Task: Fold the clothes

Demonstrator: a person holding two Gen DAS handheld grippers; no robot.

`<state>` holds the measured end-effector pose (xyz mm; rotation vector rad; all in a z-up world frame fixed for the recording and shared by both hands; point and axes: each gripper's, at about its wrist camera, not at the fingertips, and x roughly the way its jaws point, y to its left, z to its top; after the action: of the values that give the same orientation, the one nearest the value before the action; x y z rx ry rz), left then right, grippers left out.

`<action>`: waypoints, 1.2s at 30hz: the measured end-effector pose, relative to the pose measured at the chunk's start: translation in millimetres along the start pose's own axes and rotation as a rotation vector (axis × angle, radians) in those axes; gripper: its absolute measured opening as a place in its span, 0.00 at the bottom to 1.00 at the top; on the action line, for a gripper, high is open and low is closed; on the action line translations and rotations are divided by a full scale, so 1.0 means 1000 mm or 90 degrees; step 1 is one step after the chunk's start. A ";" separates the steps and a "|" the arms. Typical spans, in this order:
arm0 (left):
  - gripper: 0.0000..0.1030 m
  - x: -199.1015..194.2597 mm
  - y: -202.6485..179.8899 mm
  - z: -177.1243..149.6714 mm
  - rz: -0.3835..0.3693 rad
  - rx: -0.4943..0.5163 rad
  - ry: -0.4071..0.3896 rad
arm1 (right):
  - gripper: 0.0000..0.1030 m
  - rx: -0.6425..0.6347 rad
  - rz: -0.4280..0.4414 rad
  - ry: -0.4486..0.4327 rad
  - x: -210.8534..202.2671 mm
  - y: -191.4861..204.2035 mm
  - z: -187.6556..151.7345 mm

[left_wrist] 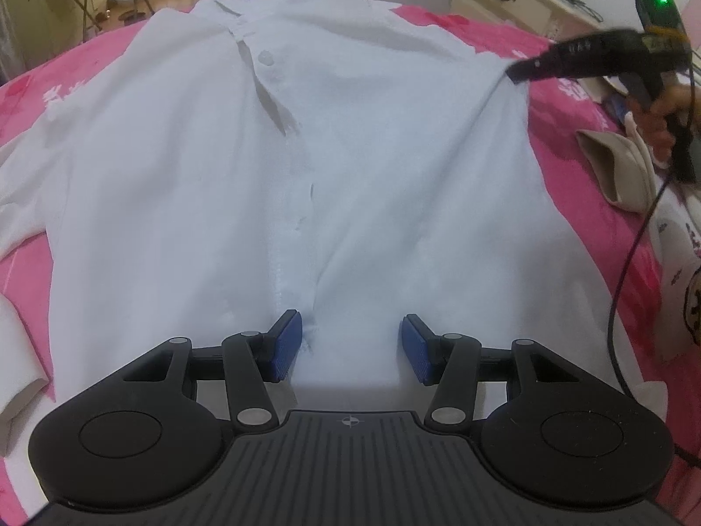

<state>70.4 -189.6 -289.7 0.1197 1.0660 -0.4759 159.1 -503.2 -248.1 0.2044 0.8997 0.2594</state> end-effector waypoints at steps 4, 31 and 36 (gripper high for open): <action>0.49 -0.002 0.002 0.000 -0.006 -0.004 -0.004 | 0.53 0.120 0.036 0.032 -0.010 -0.017 0.001; 0.54 0.053 -0.079 0.063 -0.185 0.010 0.027 | 0.66 0.464 0.412 0.289 0.031 0.009 -0.070; 0.44 0.062 -0.082 0.065 -0.164 -0.002 0.030 | 0.66 0.480 0.466 0.298 0.037 0.015 -0.065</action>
<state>112.0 -303.0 -300.7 -0.0098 1.1347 -0.7055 128.0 -473.6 -310.6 1.2231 1.3377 0.6559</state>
